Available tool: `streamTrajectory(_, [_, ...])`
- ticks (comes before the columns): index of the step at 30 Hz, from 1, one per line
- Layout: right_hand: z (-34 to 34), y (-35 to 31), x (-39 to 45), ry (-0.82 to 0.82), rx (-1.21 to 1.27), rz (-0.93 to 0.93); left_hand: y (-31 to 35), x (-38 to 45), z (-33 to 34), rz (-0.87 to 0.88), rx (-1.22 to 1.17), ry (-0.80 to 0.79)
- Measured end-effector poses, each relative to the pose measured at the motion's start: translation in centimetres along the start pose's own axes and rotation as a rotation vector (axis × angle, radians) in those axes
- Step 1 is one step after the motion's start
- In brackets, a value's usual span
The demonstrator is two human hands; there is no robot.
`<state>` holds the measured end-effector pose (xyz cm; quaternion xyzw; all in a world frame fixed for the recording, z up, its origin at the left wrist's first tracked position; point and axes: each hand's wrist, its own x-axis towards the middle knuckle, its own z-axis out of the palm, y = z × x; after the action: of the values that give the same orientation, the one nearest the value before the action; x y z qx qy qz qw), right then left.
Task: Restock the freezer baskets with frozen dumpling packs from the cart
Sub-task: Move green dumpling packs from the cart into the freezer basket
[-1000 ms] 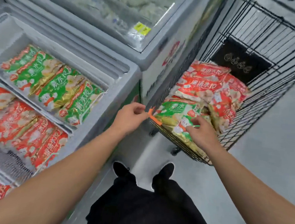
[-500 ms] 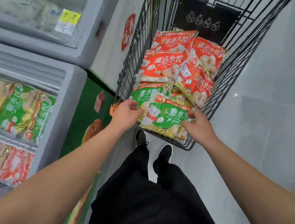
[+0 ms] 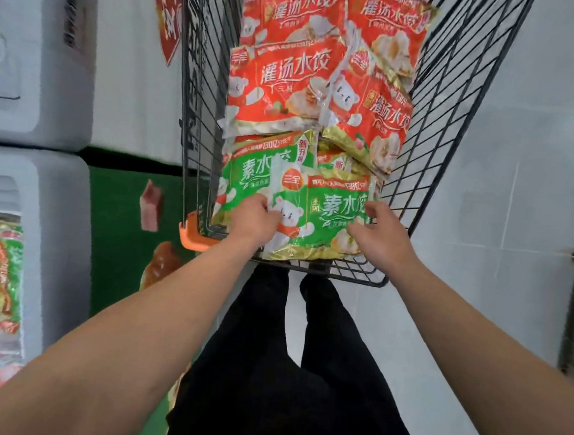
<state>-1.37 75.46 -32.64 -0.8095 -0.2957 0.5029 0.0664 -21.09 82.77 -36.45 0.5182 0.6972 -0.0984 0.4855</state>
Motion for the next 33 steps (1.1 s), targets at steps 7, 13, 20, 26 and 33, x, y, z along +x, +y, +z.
streamTrajectory(7, [1.3, 0.3, 2.0, 0.092, 0.165, 0.139, -1.4, 1.9, -3.3, 0.04, 0.057, 0.161])
streamTrajectory(13, [2.7, 0.1, 4.6, -0.04, 0.585, 0.398, -3.0, 3.4, -4.6, -0.141, -0.144, 0.099])
streamTrajectory(20, [3.3, 1.1, 4.4, 0.029, 0.54, 0.376, -3.2, 2.6, -4.5, -0.212, -0.425, 0.041])
streamTrajectory(26, [2.5, 0.1, 2.4, 0.176, 0.46, 0.212, -3.0, 0.1, -5.0, -0.158, -0.458, 0.145])
streamTrajectory(33, [-1.9, -1.3, -2.3, 0.159, 0.407, -0.03, -3.2, -7.0, -5.1, -0.083, -0.601, 0.285])
